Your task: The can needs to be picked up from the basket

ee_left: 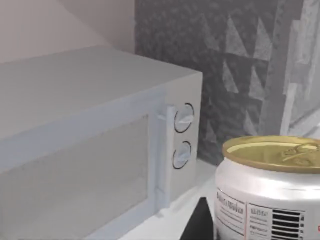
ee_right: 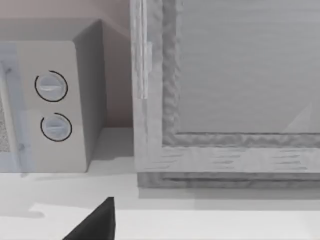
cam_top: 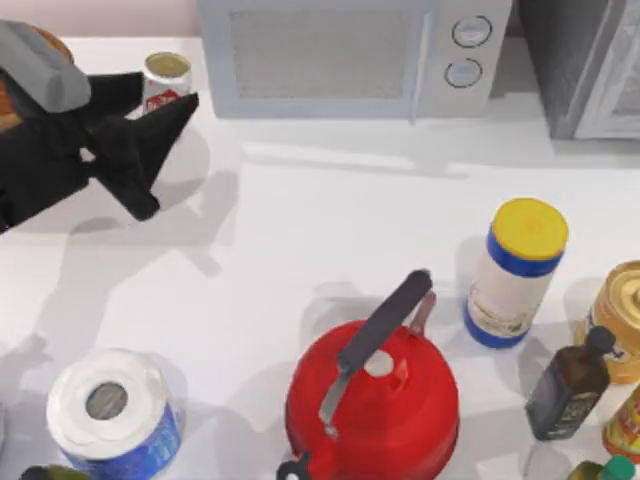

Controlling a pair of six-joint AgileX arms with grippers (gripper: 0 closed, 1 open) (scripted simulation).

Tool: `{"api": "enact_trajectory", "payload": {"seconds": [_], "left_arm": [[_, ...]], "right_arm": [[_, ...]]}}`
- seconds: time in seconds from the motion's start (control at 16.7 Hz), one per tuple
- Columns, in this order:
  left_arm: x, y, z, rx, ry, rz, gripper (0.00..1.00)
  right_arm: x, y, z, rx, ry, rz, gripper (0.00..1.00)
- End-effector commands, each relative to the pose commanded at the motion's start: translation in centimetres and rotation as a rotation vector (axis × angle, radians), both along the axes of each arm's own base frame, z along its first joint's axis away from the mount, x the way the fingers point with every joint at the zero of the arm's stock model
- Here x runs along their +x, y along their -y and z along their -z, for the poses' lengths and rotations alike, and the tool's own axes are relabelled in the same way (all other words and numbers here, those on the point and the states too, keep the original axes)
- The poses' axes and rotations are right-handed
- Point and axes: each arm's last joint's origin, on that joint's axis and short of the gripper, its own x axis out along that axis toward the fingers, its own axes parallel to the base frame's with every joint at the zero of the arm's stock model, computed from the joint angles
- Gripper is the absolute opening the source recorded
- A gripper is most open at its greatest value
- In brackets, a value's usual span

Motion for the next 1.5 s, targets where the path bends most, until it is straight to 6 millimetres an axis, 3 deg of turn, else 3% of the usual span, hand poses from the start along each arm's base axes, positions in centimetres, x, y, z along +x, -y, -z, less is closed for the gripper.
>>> {"api": "enact_trajectory", "payload": {"seconds": [0.24, 0.42, 0.6, 0.84, 0.96, 1.26, 1.5], "left_arm": [[5.8, 2.6, 4.6, -0.005, 0.005, 0.256, 0.0], [8.6, 4.4, 9.4, -0.007, 0.014, 0.427, 0.0], [10.2, 5.7, 14.0, -0.008, 0.028, 0.566, 0.0], [10.6, 6.8, 18.7, -0.009, 0.037, 0.693, 0.0], [10.4, 7.1, 19.8, -0.01, 0.031, 0.723, 0.0], [10.3, 7.1, 20.0, -0.011, 0.03, 0.728, 0.0], [10.3, 7.1, 20.0, -0.011, 0.03, 0.728, 0.3]], "right_arm": [[0.0, 0.0, 0.0, 0.0, 0.0, 0.0, 1.0], [0.0, 0.0, 0.0, 0.0, 0.0, 0.0, 1.0], [0.0, 0.0, 0.0, 0.0, 0.0, 0.0, 1.0], [0.0, 0.0, 0.0, 0.0, 0.0, 0.0, 1.0], [0.0, 0.0, 0.0, 0.0, 0.0, 0.0, 1.0], [0.0, 0.0, 0.0, 0.0, 0.0, 0.0, 1.0], [0.0, 0.0, 0.0, 0.0, 0.0, 0.0, 1.0]]}}
